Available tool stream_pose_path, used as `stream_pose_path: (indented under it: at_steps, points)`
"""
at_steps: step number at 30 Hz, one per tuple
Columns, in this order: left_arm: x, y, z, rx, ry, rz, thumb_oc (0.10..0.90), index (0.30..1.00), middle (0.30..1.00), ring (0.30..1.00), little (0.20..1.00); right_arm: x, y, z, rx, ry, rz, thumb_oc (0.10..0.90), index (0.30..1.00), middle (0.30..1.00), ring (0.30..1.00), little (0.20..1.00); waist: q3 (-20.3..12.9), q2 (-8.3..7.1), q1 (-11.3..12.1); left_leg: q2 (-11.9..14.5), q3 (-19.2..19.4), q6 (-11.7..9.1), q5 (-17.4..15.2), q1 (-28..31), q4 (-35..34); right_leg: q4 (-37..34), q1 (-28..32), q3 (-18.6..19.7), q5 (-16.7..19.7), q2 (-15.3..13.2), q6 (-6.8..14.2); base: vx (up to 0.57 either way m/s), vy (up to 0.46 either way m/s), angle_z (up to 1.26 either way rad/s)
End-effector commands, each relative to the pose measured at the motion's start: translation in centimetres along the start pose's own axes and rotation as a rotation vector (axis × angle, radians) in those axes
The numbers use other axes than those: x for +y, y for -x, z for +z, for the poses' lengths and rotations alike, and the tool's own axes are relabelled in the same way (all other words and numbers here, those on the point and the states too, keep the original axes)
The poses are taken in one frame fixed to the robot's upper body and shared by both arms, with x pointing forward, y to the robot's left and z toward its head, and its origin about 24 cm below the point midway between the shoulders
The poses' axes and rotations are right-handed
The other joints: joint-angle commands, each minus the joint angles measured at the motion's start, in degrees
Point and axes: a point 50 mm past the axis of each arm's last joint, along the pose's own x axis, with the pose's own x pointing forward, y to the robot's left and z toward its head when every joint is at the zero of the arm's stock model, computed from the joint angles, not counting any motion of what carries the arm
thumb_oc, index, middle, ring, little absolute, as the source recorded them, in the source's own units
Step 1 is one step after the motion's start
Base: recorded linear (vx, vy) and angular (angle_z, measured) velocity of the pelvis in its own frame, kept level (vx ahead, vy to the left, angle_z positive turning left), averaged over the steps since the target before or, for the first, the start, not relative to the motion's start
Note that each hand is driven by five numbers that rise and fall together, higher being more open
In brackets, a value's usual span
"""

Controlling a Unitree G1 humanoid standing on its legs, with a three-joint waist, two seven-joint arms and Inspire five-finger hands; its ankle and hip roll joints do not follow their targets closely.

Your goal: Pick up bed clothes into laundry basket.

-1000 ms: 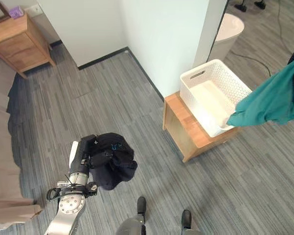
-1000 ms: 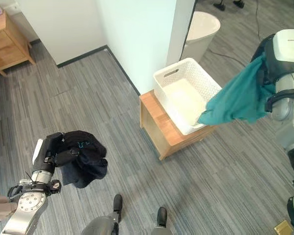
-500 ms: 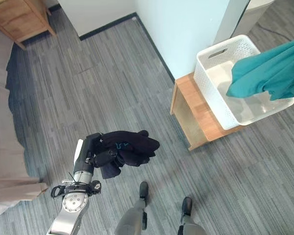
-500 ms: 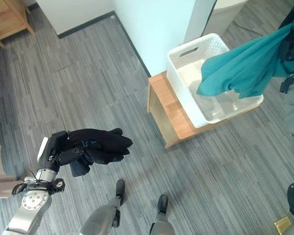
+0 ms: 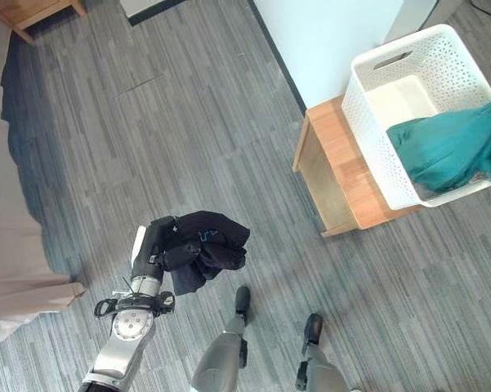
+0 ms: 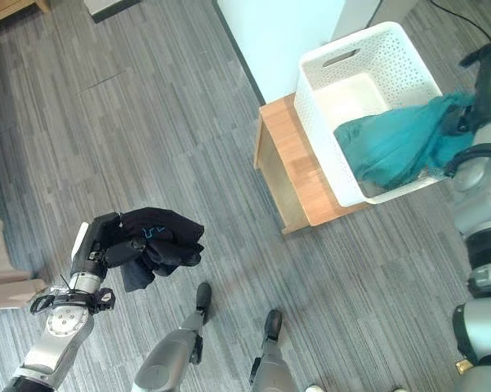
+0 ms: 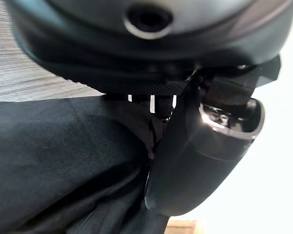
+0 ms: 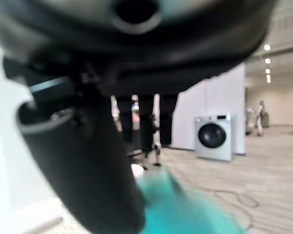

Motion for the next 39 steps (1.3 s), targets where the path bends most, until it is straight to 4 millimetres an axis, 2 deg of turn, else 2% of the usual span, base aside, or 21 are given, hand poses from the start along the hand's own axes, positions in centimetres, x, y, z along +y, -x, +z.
stream_pose_path:
  at_steps: [1,7,8,9,10,14,16,17,18,19,20,24,25,28,31,33,34,36,37,38,39]
  points:
    - [0.5,0.2,3.9,-0.236,-0.028,0.003,0.4,0.3,0.3,0.3,0.3,-6.0,-1.7,2.3,-0.106,-0.065,-0.292,0.8,0.9,0.9,0.9,0.9,-7.63,-5.26,-0.84,1.31,1.93,-8.21,-7.3,2.31,-0.5,-4.32,4.5,-0.13,3.34,0.88,-2.15,0.12,0.051,0.31]
    - [0.4,0.4,3.9,-0.239,-0.107,-0.019,0.4,0.3,0.3,0.3,0.3,-7.7,-0.4,3.1,-0.197,-0.096,-0.371,0.8,0.9,0.9,0.9,0.9,-9.64,-7.22,-2.77,1.09,4.01,-7.2,-9.67,6.55,-0.5,-4.32,7.22,0.74,3.79,-0.16,-0.9,0.08,0.039,-0.12]
    - [0.5,0.3,4.2,-0.249,-0.123,0.001,0.4,0.3,0.3,0.3,0.3,-8.3,0.7,3.8,-0.264,-0.133,-0.408,0.8,0.9,0.9,0.9,0.9,-10.35,-7.52,-5.3,1.19,4.91,-6.88,-10.44,7.51,-0.5,-4.32,7.41,1.38,4.2,-0.39,-0.54,0.06,0.022,-0.17]
    - [0.5,0.4,4.2,-0.25,-0.134,-0.008,0.4,0.3,0.3,0.3,0.3,-8.2,1.2,3.3,-0.252,-0.132,-0.406,0.8,0.9,0.9,0.9,0.9,-10.37,-7.99,-4.78,1.17,4.91,-6.85,-10.5,7.64,-0.5,-4.32,7.55,1.37,4.16,-0.41,-0.51,0.07,0.039,-0.1]
    - [0.5,0.2,4.8,-0.28,-0.154,0.006,0.4,0.3,0.3,0.3,0.3,-8.0,1.9,3.4,-0.269,-0.166,-0.409,0.8,0.9,0.9,0.9,0.9,-10.73,-7.92,-6.25,1.24,5.59,-6.67,-10.91,8.08,-0.5,-4.32,7.57,1.72,4.43,-0.57,-0.29,0.03,0.018,-0.13]
    - [1.6,-1.3,8.9,-0.469,-0.302,0.151,0.4,0.3,0.3,0.3,0.3,-3.6,9.3,-1.0,-0.194,-0.177,-0.216,0.8,0.9,0.9,0.9,0.9,-10.92,-9.36,-11.9,1.72,8.05,-5.79,-11.98,9.03,-0.5,-4.18,7.26,5.09,6.39,-0.83,0.97,-0.03,0.002,-0.21]
    - [2.3,-1.9,11.2,-0.567,-0.373,0.235,0.4,0.3,0.3,0.3,0.3,-0.2,13.3,-3.7,-0.051,-0.199,-0.068,0.8,0.9,0.9,0.9,0.9,-10.39,-9.08,-12.67,3.23,10.32,-5.24,-12.61,9.74,-0.5,-1.48,7.58,3.85,5.42,-1.31,0.94,-0.11,-0.043,-0.37]
    - [2.2,-2.0,11.3,-0.569,-0.378,0.233,0.4,0.3,0.3,0.3,0.3,-0.2,13.4,-3.8,-0.047,-0.201,-0.068,0.8,0.9,0.9,0.9,0.9,-10.23,-9.34,-12.33,3.31,10.48,-5.28,-12.18,9.69,-0.5,-1.11,7.28,4.04,5.58,-1.21,0.82,-0.09,-0.029,-0.58]
    - [2.2,-2.1,11.8,-0.59,-0.393,0.25,0.4,0.3,0.3,0.3,0.3,1.2,15.1,-4.7,0.022,-0.218,-0.006,0.8,0.9,0.9,0.9,0.9,-10.31,-9.28,-12.57,3.96,11.72,-5.35,-12.01,9.82,-0.5,0.29,7.41,2.91,4.97,-1.66,0.25,-0.1,-0.023,-0.76]
    - [1.8,-2.7,13.4,-0.654,-0.426,0.288,0.4,0.3,0.3,0.3,0.3,6.2,20.5,-7.6,0.275,-0.248,0.182,0.8,0.9,0.9,0.9,0.9,-10.84,-8.64,-12.93,5.74,15.4,-5.43,-12.01,11.19,-0.5,3.86,8.83,-1.51,3.07,-3.6,-0.09,-0.09,-0.022,-0.86]
    - [1.8,-2.8,13.4,-0.655,-0.431,0.288,0.4,0.3,0.3,0.3,0.3,6.3,20.5,-7.6,0.277,-0.252,0.181,0.8,0.9,0.9,0.9,0.9,-10.75,-8.89,-12.79,5.78,15.53,-5.46,-11.58,11.08,-0.5,3.96,8.61,-1.41,3.31,-3.55,-0.21,-0.09,-0.028,-0.83]
    - [0.0,-5.4,15.7,-0.721,-0.588,0.328,0.4,0.3,0.3,0.3,0.3,12.3,31.1,-11.6,0.708,-0.215,0.541,0.8,0.9,0.9,0.9,0.9,-13.24,-9.29,-13.01,6.78,23.38,-5.7,-10.6,13.08,-0.5,4.23,12.01,-9.29,4.81,-7.08,1.03,-0.1,-0.022,-0.98]
    - [-0.1,-5.6,15.8,-0.725,-0.59,0.328,0.4,0.3,0.3,0.3,0.3,12.4,31.1,-11.6,0.711,-0.219,0.538,0.8,0.9,0.9,0.9,0.9,-13.12,-9.44,-12.61,6.82,23.71,-5.67,-10.11,12.88,-0.5,3.78,11.82,-9.06,5.42,-6.99,0.88,-0.05,-0.01,-0.89]
    - [0.5,-9.1,17.1,-0.682,-0.784,0.438,0.4,0.3,0.3,0.3,0.3,12.7,35.5,-12.8,0.667,-0.047,0.803,0.8,0.9,0.9,0.9,0.9,-13.57,-9.08,-15.05,7.26,27.01,-6.31,-9.97,15.31,-0.5,-1.23,13.24,-8.63,3.4,-4.18,0.59,-0.02,-0.079,-1.2]
    - [1.1,-10.7,18.2,-0.661,-0.856,0.494,0.4,0.3,0.3,0.3,0.3,12.3,36.8,-13.6,0.651,0.025,0.888,0.8,0.9,0.9,0.9,0.9,-13.15,-8.3,-16.58,7.69,28.08,-6.79,-9.87,17.1,-0.49,-2.35,13.66,-7.74,3.19,-2.37,-0.19,0.04,-0.086,-0.96]
    - [2.2,-12.0,20.0,-0.654,-0.929,0.548,0.4,0.3,0.3,0.3,0.3,12.3,37.1,-14.3,0.642,0.077,0.941,0.8,0.9,0.9,0.9,0.9,-11.71,-8.05,-17.1,8.06,25.95,-7.18,-8.75,17.52,1.06,-3.07,13.68,-5.97,2.87,-0.3,-1.38,0.0,-0.101,-0.79]
    - [3.0,-12.4,21.2,-0.661,-0.955,0.585,0.4,0.3,0.3,0.3,0.3,12.7,36.7,-14.1,0.617,0.083,0.957,0.8,0.9,0.9,0.9,0.9,-10.7,-8.08,-16.52,7.81,22.66,-7.33,-9.02,16.35,3.29,-3.33,13.66,-5.29,2.73,0.15,-1.69,-0.01,-0.061,-0.75]
    - [5.0,-12.7,23.0,-0.671,-1.051,0.657,0.4,0.3,0.3,0.3,0.3,13.3,35.8,-14.1,0.608,0.084,0.959,0.8,0.9,0.9,0.9,0.9,-9.72,-7.98,-13.3,3.8,11.34,-6.74,-10.2,10.96,5.08,-3.78,14.83,-2.88,1.76,0.99,-2.17,0.09,-0.079,-0.84]
    - [5.0,-12.7,23.2,-0.674,-1.052,0.658,0.4,0.3,0.3,0.3,0.3,13.4,35.8,-14.0,0.609,0.079,0.958,0.8,0.9,0.9,0.9,0.9,-9.68,-8.2,-13.38,3.72,11.22,-6.66,-9.98,10.54,5.26,-3.81,14.6,-2.99,1.97,0.9,-2.18,0.29,-0.103,-0.97]
    - [7.4,-12.6,25.5,-0.677,-1.241,0.738,0.4,0.3,0.3,0.3,0.3,13.3,35.2,-14.2,0.59,0.087,0.963,0.8,0.9,0.9,0.9,0.9,-9.06,-7.85,-11.45,1.98,4.44,-6.92,-8.47,5.77,3.13,-3.87,17.01,-0.06,0.45,1.48,-2.51,0.23,-0.07,-1.1]
    - [9.0,-12.0,27.0,-0.689,-1.326,0.793,0.4,0.3,0.3,0.3,0.3,13.0,35.8,-14.5,0.607,0.086,0.98,0.8,0.9,0.9,0.9,0.9,-9.25,-6.9,-11.72,2.55,4.68,-6.93,-7.99,6.07,1.21,-3.73,17.2,0.63,-0.14,1.88,-2.34,0.28,-0.024,-0.81]
